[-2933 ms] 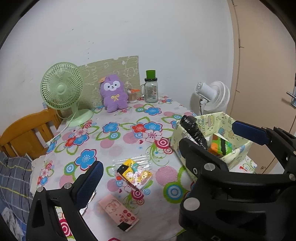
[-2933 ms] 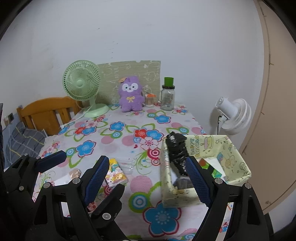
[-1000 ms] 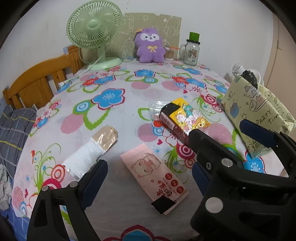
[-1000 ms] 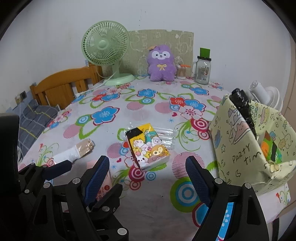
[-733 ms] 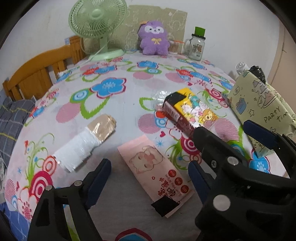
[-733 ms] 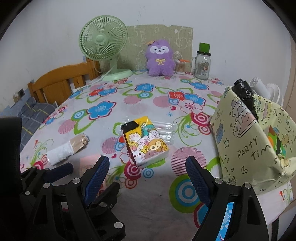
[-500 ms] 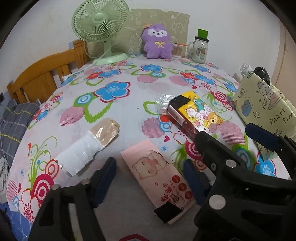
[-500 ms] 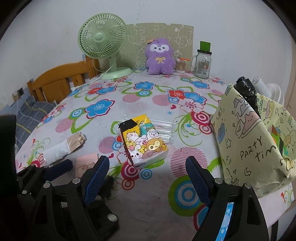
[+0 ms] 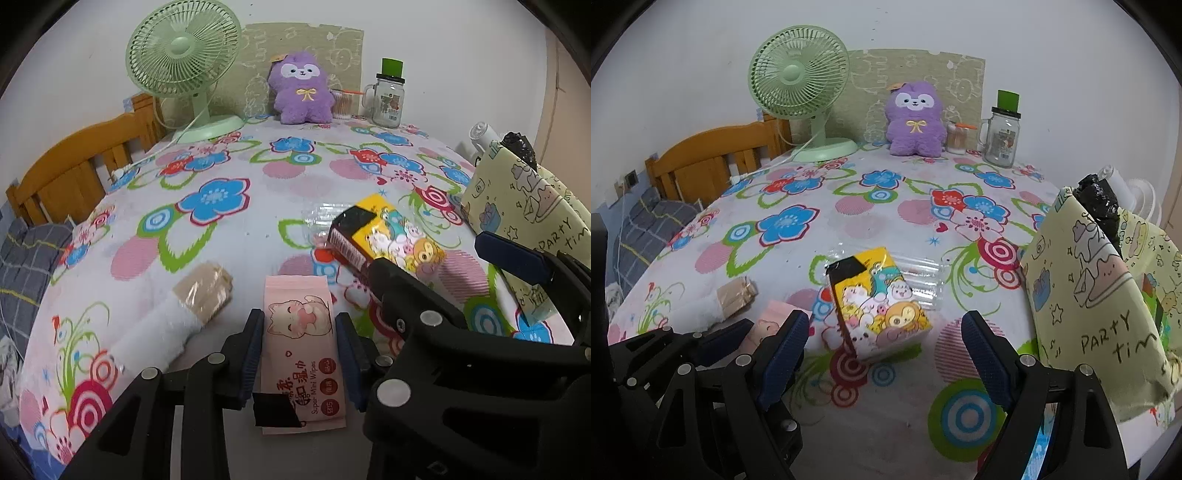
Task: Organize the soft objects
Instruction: 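Grasp the pink wipes pack with the left gripper while the right gripper grasps the yellow snack bag, then carry the pink wipes pack and yellow snack bag with both grippers over the box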
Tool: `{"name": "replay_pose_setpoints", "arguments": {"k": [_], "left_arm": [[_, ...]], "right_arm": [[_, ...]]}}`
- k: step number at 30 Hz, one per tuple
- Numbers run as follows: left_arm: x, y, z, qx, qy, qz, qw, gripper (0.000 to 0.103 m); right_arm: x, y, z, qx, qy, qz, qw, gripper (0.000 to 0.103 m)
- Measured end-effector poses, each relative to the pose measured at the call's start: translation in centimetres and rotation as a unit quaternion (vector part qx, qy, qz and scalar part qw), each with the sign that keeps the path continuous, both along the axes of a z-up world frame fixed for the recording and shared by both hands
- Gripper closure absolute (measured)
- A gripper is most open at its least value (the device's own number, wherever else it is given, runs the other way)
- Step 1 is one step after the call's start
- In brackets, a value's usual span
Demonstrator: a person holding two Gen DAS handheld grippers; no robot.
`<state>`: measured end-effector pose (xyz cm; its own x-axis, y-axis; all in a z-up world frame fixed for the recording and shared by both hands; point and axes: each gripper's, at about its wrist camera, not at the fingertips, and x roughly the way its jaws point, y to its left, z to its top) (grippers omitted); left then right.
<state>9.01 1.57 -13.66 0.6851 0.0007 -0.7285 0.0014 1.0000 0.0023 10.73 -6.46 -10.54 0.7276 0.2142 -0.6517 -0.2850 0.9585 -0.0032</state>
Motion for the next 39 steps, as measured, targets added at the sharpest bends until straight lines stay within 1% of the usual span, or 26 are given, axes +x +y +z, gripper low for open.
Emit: {"name": "replay_pose_setpoints", "arguments": {"k": [5,15,16,18,19,21,23,25,29,35,39], "left_arm": [[1.3,0.1,0.0,0.008,-0.001,-0.003,1.0,0.063],[2.7,0.6,-0.2,0.004,0.0,-0.006,1.0,0.063],[2.7,0.6,-0.2,0.003,0.0,-0.007,1.0,0.063],[2.8,0.6,-0.2,0.003,0.0,-0.008,1.0,0.063],[2.8,0.6,-0.2,0.003,0.0,-0.008,1.0,0.063],[2.9,0.6,-0.2,0.002,0.001,-0.008,1.0,0.063],[2.9,0.6,-0.2,0.003,0.0,-0.008,1.0,0.064],[2.8,0.5,-0.1,0.003,0.0,-0.009,1.0,0.064],[2.5,0.1,0.2,0.004,-0.003,-0.013,0.9999,0.064],[1.4,-0.5,0.9,0.005,-0.014,-0.017,0.9998,0.064],[0.8,-0.7,1.3,0.004,-0.017,-0.018,0.9997,0.064]], "right_arm": [[1.3,0.1,-0.3,0.002,0.008,-0.002,1.0,0.016],[3.6,0.4,-1.3,0.015,0.037,-0.002,0.999,0.016],[3.8,0.3,-1.4,0.018,0.039,-0.002,0.999,0.017],[4.1,0.3,-1.6,0.023,0.048,-0.001,0.999,0.027],[4.1,0.3,-1.7,0.027,0.054,0.003,0.998,0.037],[4.1,0.3,-1.9,0.035,0.061,0.002,0.998,0.04],[4.0,0.3,-1.8,0.033,0.061,0.002,0.998,0.047],[3.8,0.3,-1.7,0.031,0.061,0.005,0.998,0.05],[3.3,0.1,-1.4,0.034,0.061,0.005,0.998,0.055],[2.2,-0.5,-0.6,0.037,0.051,0.001,0.998,0.055],[1.4,-0.7,0.0,0.031,0.046,-0.003,0.998,0.055]]}}
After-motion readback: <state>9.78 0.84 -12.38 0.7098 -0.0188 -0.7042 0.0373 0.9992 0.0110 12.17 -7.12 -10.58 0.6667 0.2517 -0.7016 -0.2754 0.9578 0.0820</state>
